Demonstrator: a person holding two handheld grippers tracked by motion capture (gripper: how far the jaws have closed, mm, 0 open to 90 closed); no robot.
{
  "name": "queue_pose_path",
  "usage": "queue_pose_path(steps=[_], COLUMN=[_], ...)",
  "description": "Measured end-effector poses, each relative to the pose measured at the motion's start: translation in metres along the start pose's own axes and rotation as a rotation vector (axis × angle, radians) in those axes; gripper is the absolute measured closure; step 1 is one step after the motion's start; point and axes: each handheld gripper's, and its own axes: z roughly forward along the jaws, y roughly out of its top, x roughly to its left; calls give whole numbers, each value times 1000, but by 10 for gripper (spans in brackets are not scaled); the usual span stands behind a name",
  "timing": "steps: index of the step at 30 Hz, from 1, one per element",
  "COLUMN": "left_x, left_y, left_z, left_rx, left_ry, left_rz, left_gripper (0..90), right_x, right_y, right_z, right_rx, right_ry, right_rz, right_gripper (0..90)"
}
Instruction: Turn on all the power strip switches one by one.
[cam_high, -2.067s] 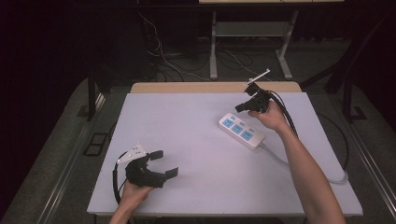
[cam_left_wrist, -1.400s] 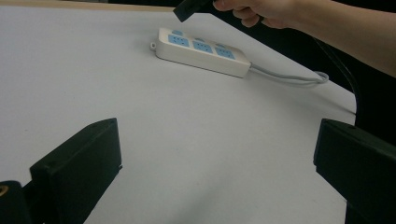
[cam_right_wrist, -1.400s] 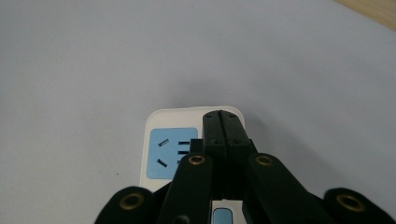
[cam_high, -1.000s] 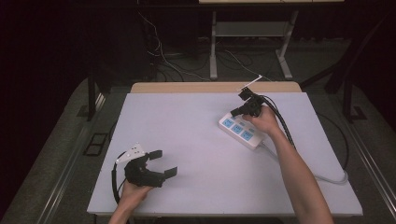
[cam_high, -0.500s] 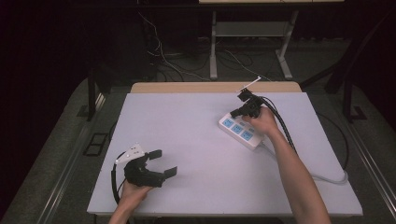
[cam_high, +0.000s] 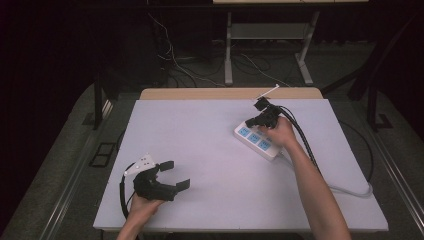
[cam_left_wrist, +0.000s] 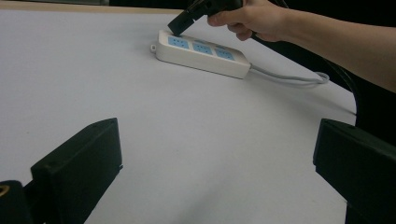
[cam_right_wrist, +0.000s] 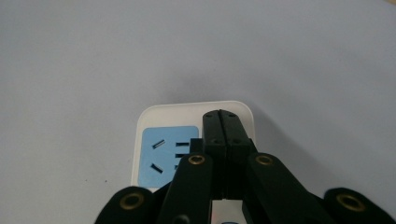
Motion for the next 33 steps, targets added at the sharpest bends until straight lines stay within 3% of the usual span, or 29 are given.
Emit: queue_pose_path(steps=[4, 18, 22, 28, 33], left_x=[0, 0, 0, 1, 0], left_y=[0, -1, -1, -1, 0], left_z=[-1, -2, -2, -3, -3], left_rx=[0, 0, -2, -6, -10], left_ry=[1, 5, 6, 8, 6], left_rz=[1, 2, 2, -4, -5], left_gripper=[0, 0, 0, 0, 0], right_x=[2, -4, -3, -5, 2], right_y=[2, -4, -5, -6, -2], right_z=[1, 1, 2, 3, 3], right_rx=[9, -29, -30, -50, -20], right_ry=[-12, 24, 1, 13, -32], right_rz=[-1, 23, 8, 15, -23], right_gripper=[900, 900, 900, 900, 900])
